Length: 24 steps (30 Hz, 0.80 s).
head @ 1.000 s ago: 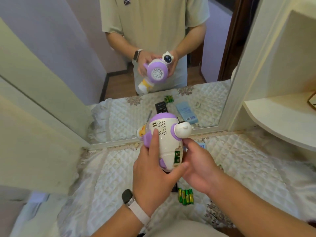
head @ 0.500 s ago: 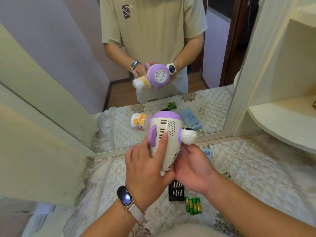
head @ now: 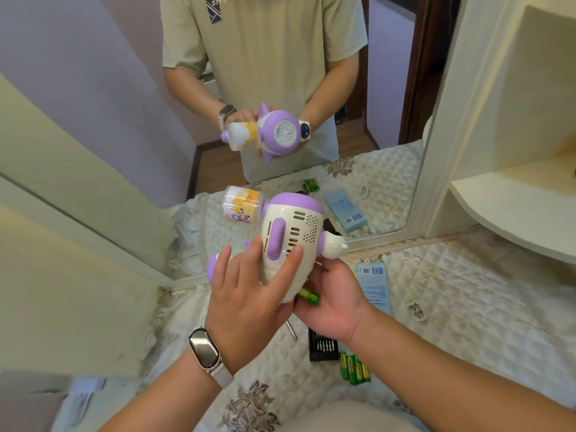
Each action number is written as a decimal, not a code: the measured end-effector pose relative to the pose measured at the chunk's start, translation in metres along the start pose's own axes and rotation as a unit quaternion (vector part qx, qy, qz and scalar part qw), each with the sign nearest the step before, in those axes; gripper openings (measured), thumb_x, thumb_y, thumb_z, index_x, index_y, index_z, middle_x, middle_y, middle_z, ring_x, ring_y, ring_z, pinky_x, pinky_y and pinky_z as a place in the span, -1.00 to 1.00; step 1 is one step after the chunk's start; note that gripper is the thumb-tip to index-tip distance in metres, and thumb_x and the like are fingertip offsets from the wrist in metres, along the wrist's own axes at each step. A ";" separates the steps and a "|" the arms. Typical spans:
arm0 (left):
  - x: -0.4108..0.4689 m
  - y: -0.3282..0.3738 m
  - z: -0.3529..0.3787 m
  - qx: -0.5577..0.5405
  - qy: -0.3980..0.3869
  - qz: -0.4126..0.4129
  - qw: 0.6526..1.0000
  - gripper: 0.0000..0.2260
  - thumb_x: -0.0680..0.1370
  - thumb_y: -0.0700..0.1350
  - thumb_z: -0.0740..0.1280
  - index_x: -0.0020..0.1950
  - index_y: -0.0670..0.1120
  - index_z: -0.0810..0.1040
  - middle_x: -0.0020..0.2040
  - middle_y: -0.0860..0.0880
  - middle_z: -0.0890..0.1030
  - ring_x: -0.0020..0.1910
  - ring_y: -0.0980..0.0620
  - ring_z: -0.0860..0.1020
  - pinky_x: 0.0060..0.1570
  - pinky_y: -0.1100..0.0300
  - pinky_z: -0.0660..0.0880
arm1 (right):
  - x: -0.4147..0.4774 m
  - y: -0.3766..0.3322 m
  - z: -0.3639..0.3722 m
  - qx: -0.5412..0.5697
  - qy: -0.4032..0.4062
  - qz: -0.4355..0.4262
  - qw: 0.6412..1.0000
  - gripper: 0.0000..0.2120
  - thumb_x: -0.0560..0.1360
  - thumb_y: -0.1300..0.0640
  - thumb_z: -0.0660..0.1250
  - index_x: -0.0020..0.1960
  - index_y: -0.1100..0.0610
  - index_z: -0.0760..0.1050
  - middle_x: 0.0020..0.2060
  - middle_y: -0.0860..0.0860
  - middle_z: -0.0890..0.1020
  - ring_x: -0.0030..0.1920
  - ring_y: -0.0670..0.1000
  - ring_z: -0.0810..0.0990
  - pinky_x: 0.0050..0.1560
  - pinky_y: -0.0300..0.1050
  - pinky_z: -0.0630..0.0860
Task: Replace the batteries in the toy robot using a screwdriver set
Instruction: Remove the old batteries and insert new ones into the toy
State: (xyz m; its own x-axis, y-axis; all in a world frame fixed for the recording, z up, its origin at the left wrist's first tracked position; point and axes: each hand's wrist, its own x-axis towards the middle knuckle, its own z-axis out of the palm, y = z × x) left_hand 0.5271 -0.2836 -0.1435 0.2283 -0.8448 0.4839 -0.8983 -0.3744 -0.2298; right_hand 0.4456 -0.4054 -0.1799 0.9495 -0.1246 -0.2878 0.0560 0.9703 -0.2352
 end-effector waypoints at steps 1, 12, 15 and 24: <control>0.000 -0.002 0.000 0.010 0.003 0.001 1.000 -0.41 0.43 0.07 0.39 0.45 0.09 0.34 0.24 -0.31 0.55 -0.01 -0.26 0.58 0.29 -0.21 0.29 | 0.002 -0.001 0.000 0.003 0.012 0.002 1.000 -0.37 0.51 -0.23 0.27 0.42 0.15 0.41 0.41 0.18 0.42 0.43 0.21 0.36 0.50 0.16 0.14; -0.007 -0.001 0.013 -0.008 -0.013 -0.044 0.999 -0.36 0.42 0.20 0.38 0.43 -0.04 0.36 0.24 -0.31 0.55 0.03 -0.23 0.61 0.00 -0.06 0.32 | -0.006 -0.005 -0.007 0.007 0.108 0.021 0.994 -0.70 0.56 0.10 0.22 0.12 0.26 0.60 -0.03 0.19 0.67 -0.05 0.13 0.66 0.03 0.00 0.59; -0.009 0.003 0.014 -0.046 -0.008 -0.063 0.997 -0.38 0.45 0.21 0.33 0.43 -0.05 0.34 0.25 -0.28 0.55 0.06 -0.18 0.56 -0.01 -0.05 0.34 | -0.011 -0.009 -0.010 0.003 0.109 0.033 0.994 -0.66 0.54 0.13 0.24 0.23 0.29 0.54 0.08 0.22 0.64 0.06 0.17 0.64 0.08 0.06 0.61; -0.008 0.013 0.017 -0.111 0.021 -0.104 0.988 -0.38 0.43 0.21 0.34 0.37 -0.08 0.36 0.21 -0.30 0.57 0.12 -0.12 0.48 0.01 -0.08 0.36 | -0.017 -0.021 -0.014 -0.030 0.104 0.030 0.994 -0.79 0.50 0.24 0.26 0.01 0.32 0.61 -0.08 0.25 0.67 -0.06 0.18 0.68 0.03 0.07 0.63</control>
State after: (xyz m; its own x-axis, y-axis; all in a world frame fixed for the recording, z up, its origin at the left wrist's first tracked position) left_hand 0.5203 -0.2882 -0.1644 0.4054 -0.7397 0.5371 -0.8946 -0.4418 0.0668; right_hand 0.4237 -0.4266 -0.1826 0.8664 -0.1125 -0.4865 -0.0238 0.9639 -0.2652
